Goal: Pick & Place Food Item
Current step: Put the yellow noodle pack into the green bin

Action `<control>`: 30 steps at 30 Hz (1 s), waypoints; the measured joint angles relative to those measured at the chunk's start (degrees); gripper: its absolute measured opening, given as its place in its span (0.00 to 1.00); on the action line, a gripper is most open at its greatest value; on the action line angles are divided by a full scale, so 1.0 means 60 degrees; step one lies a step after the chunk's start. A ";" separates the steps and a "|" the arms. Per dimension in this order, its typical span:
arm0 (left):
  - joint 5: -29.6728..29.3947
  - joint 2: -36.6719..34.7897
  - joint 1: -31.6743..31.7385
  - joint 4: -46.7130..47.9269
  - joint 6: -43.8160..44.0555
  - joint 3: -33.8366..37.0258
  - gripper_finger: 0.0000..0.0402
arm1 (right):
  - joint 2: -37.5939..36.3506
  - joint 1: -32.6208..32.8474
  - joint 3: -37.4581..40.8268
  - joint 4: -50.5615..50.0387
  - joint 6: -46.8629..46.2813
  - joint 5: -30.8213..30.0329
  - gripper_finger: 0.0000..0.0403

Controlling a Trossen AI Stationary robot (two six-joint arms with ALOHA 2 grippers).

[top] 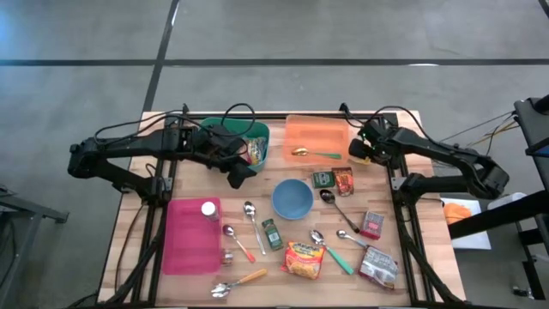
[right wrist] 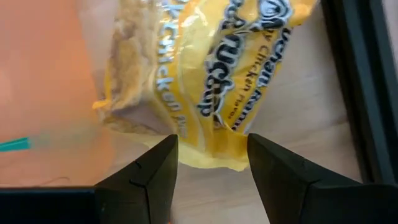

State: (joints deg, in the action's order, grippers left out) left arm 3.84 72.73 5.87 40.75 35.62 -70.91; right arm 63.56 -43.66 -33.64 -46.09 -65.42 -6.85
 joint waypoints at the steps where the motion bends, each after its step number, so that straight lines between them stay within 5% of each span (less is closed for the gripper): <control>1: 0.0004 0.0000 0.0000 0.0000 0.0025 0.0000 0.62 | -0.0033 0.0000 -0.0068 -0.0030 0.0080 0.0000 0.47; 12: 0.0000 0.0000 0.0045 -0.0055 0.0064 0.0000 0.62 | -0.0087 -0.0007 -0.0490 -0.1056 0.0687 -0.0003 0.47; 25: 0.0004 0.0000 0.0109 -0.0131 0.0098 0.0000 0.62 | 0.1306 -0.0164 -0.0249 0.0373 0.1241 -0.0175 0.47; 30: 0.0030 -0.0004 0.0109 -0.0106 0.0128 0.0000 0.62 | 0.1856 -0.0164 -0.0264 0.0457 0.1529 -0.0089 0.37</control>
State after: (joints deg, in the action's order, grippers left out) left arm 4.02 72.71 6.52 40.12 36.38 -70.91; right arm 74.70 -44.64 -35.22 -43.35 -56.25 -7.38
